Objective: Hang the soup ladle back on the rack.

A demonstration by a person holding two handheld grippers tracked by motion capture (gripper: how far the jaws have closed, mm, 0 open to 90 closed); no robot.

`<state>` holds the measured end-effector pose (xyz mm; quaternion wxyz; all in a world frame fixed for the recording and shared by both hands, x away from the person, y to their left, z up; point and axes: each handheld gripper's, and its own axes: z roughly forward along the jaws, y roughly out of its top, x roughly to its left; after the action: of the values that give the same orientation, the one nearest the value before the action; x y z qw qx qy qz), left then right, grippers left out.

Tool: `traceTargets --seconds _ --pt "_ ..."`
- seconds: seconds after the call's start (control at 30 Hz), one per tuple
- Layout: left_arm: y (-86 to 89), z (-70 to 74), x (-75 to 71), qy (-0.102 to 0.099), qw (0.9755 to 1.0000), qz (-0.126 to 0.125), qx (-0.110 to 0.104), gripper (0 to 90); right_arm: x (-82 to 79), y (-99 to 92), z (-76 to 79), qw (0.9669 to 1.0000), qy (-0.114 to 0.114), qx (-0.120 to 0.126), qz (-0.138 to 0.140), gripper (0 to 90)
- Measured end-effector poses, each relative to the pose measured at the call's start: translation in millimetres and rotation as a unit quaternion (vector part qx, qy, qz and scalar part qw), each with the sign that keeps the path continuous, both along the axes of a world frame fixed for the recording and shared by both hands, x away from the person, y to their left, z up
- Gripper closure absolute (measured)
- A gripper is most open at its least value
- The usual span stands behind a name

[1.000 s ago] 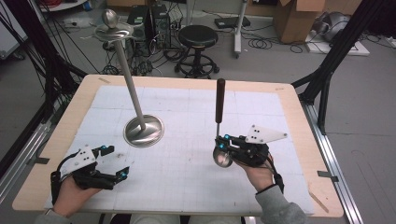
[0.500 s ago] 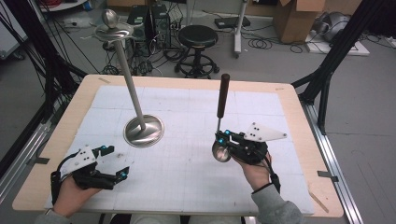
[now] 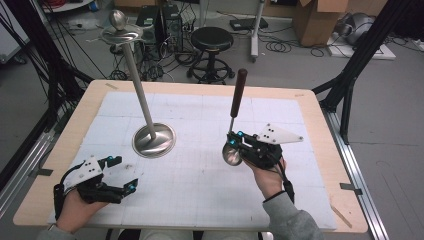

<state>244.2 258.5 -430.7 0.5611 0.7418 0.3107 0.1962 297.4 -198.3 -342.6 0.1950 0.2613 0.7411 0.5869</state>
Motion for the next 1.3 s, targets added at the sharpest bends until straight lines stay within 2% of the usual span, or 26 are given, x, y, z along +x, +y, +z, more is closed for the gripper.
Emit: traceTargets --seconds 0.33,0.43,0.73,0.9,0.93,1.03,1.3 --pt "0.0 -0.5 0.0 0.003 1.0000 0.000 0.001 2.7 12.7 17.1 4.4 1.0000 0.008 0.001 -0.004 84.5" --pt "0.2 -0.5 0.2 0.003 1.0000 0.000 0.002 2.7 14.8 20.6 5.4 1.0000 0.003 -0.004 -0.007 84.5" --pt "1.5 0.0 0.1 0.002 1.0000 0.004 0.001 2.7 19.2 30.5 8.3 0.9999 0.003 -0.016 0.003 84.5" --pt "1.8 -0.9 0.6 0.003 1.0000 0.004 0.000 2.7 22.9 39.7 10.6 0.9997 0.007 -0.018 0.012 84.5" --pt "2.5 -1.7 1.2 0.006 1.0000 0.006 0.001 2.7 25.3 44.7 9.8 0.9995 0.017 -0.018 0.017 84.5" --pt "2.8 -1.7 1.4 0.005 1.0000 0.006 0.002 2.7 26.7 48.6 9.0 0.9994 0.016 -0.021 0.021 84.5" --pt "1.9 -1.8 1.7 0.005 1.0000 0.003 0.002 2.7 31.1 63.7 14.5 0.9995 0.014 -0.023 0.018 84.5"
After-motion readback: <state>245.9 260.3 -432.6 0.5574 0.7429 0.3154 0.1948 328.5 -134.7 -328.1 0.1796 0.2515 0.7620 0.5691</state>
